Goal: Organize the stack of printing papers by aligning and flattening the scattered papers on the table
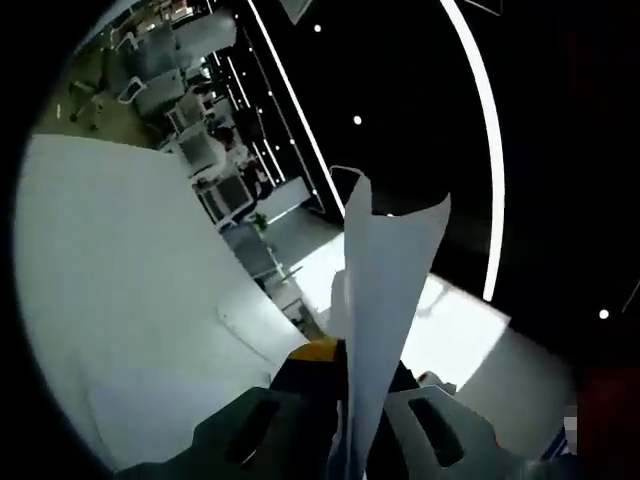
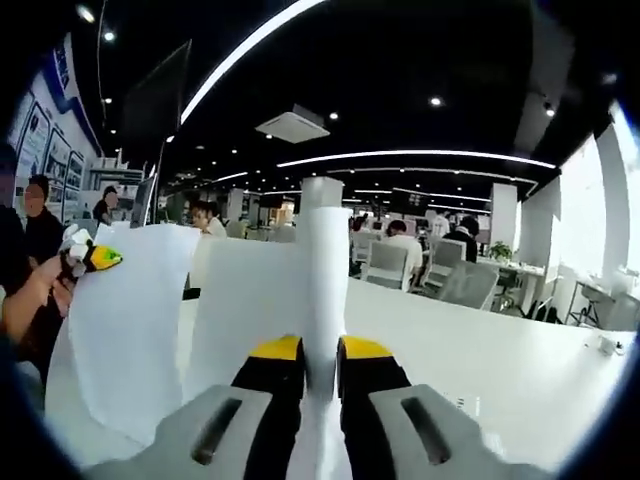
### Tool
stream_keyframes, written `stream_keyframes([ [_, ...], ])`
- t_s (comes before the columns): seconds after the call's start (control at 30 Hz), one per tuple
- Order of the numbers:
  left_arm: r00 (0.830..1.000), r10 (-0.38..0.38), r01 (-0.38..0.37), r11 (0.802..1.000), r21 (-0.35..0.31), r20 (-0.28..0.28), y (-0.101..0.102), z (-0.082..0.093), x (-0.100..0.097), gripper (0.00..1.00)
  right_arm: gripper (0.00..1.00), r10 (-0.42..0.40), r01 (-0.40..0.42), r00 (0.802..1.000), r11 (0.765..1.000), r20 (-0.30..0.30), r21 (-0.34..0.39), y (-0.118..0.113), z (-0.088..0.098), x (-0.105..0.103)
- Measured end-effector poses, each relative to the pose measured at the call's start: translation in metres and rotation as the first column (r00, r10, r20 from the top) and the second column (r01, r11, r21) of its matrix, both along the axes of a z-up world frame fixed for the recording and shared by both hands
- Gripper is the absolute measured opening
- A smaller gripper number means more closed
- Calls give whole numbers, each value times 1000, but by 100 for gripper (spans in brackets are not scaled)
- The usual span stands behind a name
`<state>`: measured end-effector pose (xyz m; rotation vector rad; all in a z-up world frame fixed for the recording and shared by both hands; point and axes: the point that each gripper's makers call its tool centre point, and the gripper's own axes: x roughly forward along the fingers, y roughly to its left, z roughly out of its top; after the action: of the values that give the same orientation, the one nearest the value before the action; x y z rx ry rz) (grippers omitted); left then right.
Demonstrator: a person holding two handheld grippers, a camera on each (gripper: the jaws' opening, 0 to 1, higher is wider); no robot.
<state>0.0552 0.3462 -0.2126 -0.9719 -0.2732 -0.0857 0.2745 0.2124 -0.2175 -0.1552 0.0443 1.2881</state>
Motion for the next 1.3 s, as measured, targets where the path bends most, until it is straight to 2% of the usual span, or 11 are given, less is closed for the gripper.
stream_keyframes([
  [0.1,1000,-7,7,1000,-13,-1,-3,0,2,6,8,11,-11,1000,1000,-14,-2,2,-2,-1],
  [0.23,1000,6,-6,1000,4,-17,-5,-2,6,6,7,21,-21,1000,1000,-23,1,3,-3,-2],
  [0.53,999,34,-35,999,-20,-32,7,-13,7,6,7,5,-5,1000,1000,-8,-1,-2,5,-3],
  [0.73,1000,30,-30,998,-56,-8,6,-17,3,6,7,30,-30,999,999,23,-27,-4,10,-25],
  [0.9,1000,26,-24,996,-86,15,6,-15,-1,6,7,15,-12,999,995,28,-103,-2,5,-33],
  [1.07,999,9,-5,996,-87,36,1,-16,-4,6,6,17,-10,999,984,39,-177,7,2,-47],
  [1.13,999,10,-6,996,-93,38,3,-20,-8,6,6,28,-17,998,980,54,-200,13,5,-57],
  [1.3,999,34,-32,993,-110,19,11,-36,-20,6,6,35,-16,996,971,76,-237,24,4,-67],
])
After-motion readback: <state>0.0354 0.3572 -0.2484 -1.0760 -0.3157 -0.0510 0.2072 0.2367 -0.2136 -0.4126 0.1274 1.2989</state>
